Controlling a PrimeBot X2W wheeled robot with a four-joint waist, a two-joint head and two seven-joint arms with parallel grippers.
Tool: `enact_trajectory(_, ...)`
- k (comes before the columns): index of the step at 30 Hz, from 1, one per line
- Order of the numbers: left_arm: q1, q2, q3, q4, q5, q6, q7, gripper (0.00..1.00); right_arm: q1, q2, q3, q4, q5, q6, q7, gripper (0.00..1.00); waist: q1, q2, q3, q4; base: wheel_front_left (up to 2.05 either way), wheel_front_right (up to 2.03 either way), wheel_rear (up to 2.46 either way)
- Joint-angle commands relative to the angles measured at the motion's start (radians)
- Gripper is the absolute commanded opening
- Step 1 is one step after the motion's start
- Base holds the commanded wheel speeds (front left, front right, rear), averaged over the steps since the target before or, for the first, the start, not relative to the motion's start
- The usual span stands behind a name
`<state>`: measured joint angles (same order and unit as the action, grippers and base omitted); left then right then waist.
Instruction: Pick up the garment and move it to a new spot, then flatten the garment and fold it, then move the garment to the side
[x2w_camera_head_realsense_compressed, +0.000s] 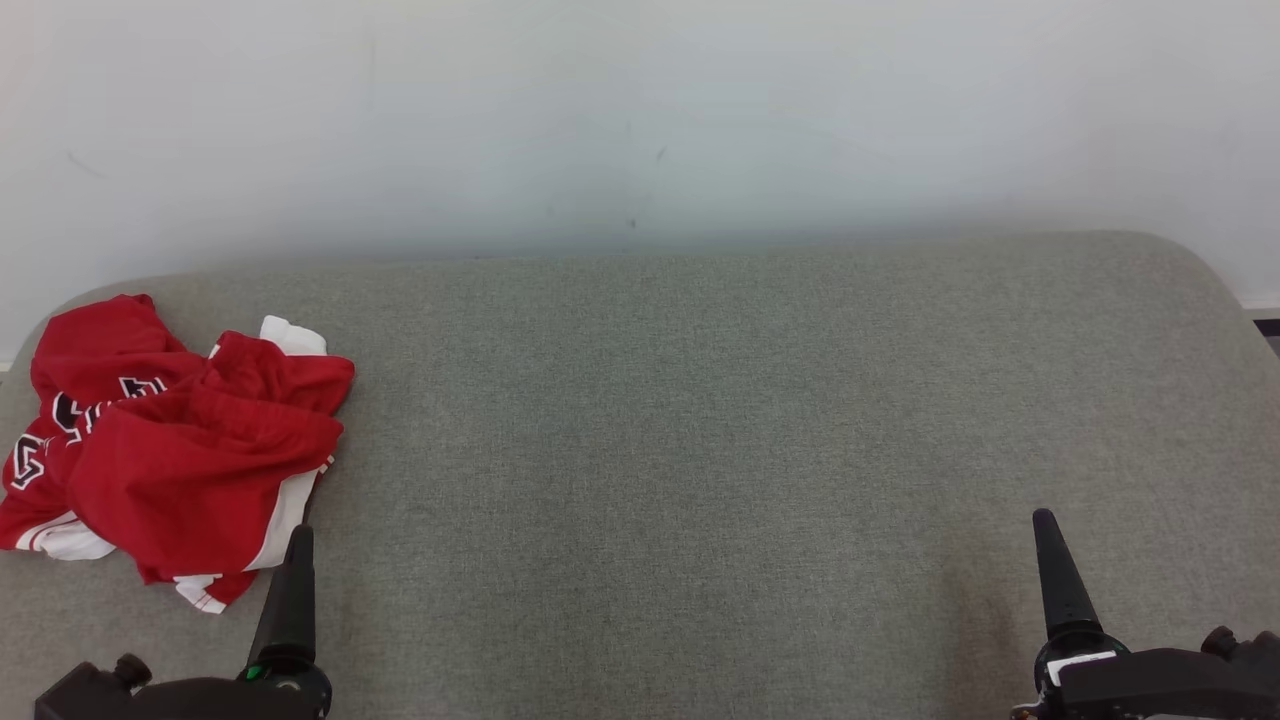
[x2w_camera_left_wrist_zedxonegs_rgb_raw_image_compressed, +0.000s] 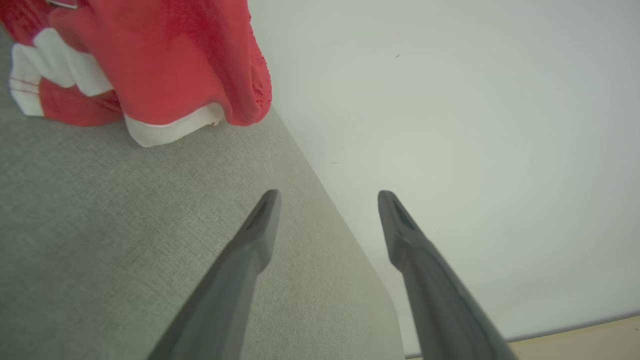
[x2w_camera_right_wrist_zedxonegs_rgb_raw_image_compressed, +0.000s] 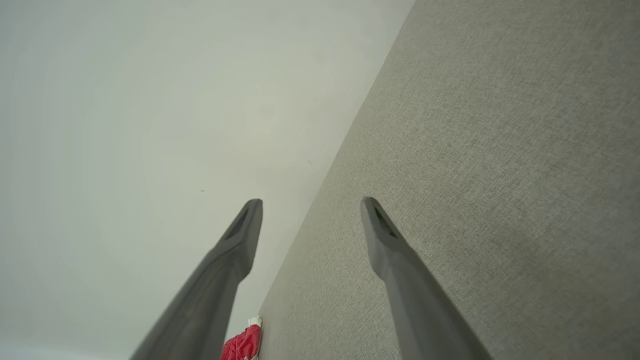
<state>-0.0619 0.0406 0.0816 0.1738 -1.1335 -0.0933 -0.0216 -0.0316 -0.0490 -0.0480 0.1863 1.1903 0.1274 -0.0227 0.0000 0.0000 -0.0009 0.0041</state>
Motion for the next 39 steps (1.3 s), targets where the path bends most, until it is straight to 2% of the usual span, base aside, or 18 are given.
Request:
enact_trajectory(1, -0.011, 0.005, -0.001, -0.022, 0.036, 0.002, -0.009, 1.0, -0.006, -0.008, 0.005, -0.02, -0.026, 0.002, -0.008, 1.0, 0.0, 0.0, 0.0, 0.0, 0.0, 0.0, 0.0)
enact_trajectory(17, 0.014, 0.031, -0.038, -0.053, 0.389, 0.038, -0.065, 1.0, 0.006, -0.018, 0.046, -0.019, -0.324, 0.003, -0.064, 1.0, 0.0, 0.0, -0.006, 0.006, 0.0, 0.0, 0.0)
enact_trajectory(39, 0.031, 0.061, -0.091, -0.076, 0.653, 0.088, -0.13, 1.0, 0.021, -0.012, 0.082, -0.003, -0.618, 0.004, -0.128, 1.0, 0.0, 0.0, -0.013, 0.016, 0.0, 0.0, 0.0)
